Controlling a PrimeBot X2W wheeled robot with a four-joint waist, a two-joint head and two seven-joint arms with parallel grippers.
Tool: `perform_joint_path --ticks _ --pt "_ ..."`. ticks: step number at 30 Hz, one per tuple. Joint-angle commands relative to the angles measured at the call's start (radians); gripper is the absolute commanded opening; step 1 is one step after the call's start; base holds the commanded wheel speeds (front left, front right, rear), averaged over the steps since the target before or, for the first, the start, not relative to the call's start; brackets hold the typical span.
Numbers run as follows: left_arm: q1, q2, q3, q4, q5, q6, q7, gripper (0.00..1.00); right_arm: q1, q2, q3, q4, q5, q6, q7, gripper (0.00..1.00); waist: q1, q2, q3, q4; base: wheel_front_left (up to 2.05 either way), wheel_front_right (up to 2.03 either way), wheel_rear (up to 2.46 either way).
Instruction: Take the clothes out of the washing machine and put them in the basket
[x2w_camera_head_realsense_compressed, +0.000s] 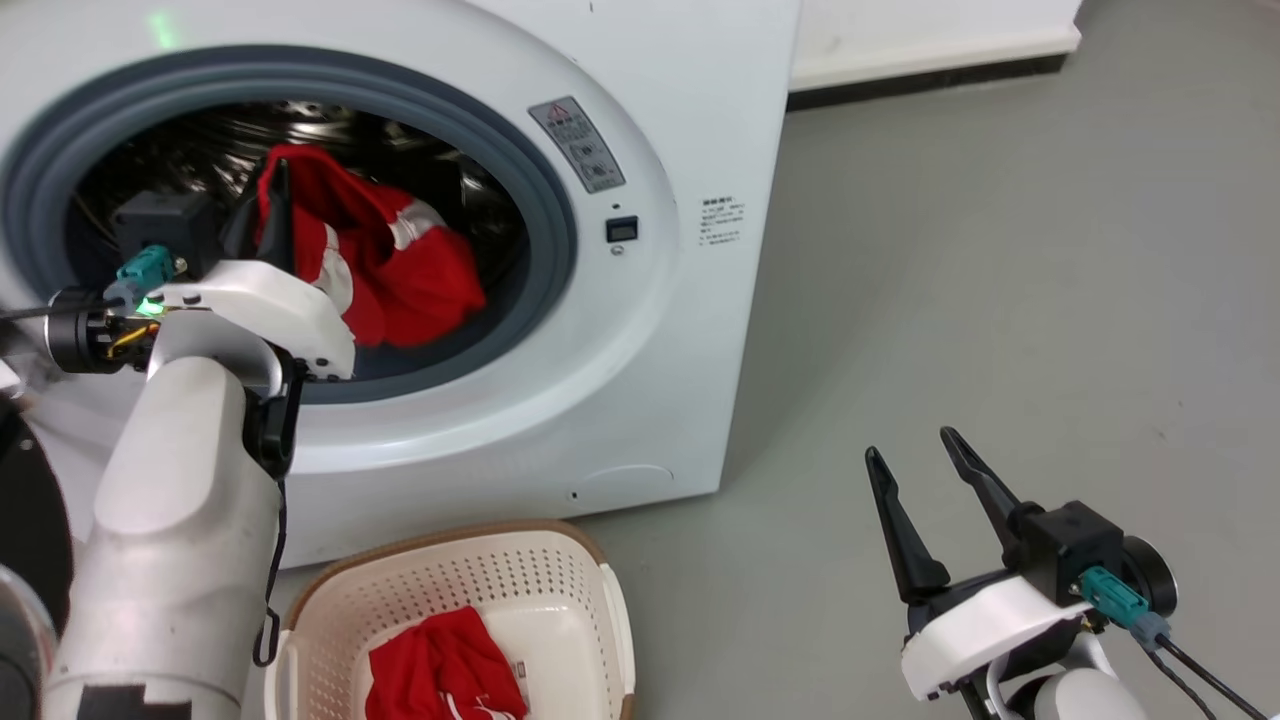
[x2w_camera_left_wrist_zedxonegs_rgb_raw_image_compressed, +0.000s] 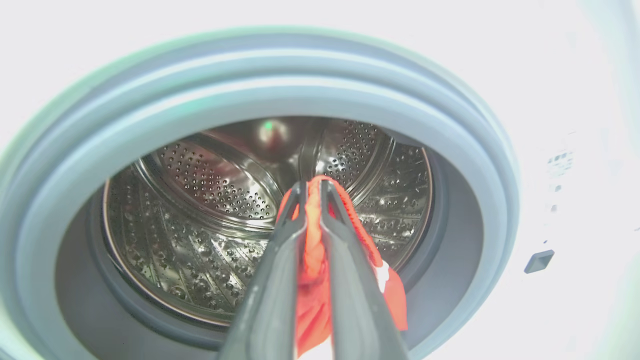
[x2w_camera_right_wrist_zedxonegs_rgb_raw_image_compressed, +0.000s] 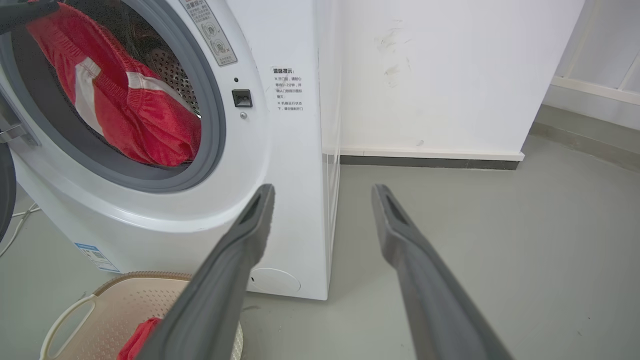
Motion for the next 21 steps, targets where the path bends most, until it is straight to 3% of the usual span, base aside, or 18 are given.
perform_joint_path --ticks 1,12,21 --pt "0.025 -0.006 0.004 -0.026 -0.005 -0.005 -0.007 0.0 0.012 0.001 -0.004 -0.009 -0.005 -0.001 0.006 1.0 0.0002 0.0 -0.031 0.021 0.0 0.0 0.0" --pt "0.22 -0.039 -0.01 -0.502 -0.002 0.019 0.019 0.0 0.085 0.001 -0.015 -0.065 -0.02 -0.001 0.056 1.0 0.0002 0.0 -0.09 0.074 0.0 0.0 0.0" --pt "0.441 -0.042 -0.01 -0.877 -0.016 0.091 0.148 0.0 0.083 0.001 -0.015 -0.093 -0.006 -0.001 0.056 1.0 0.0002 0.0 -0.048 0.07 0.0 0.0 0.0"
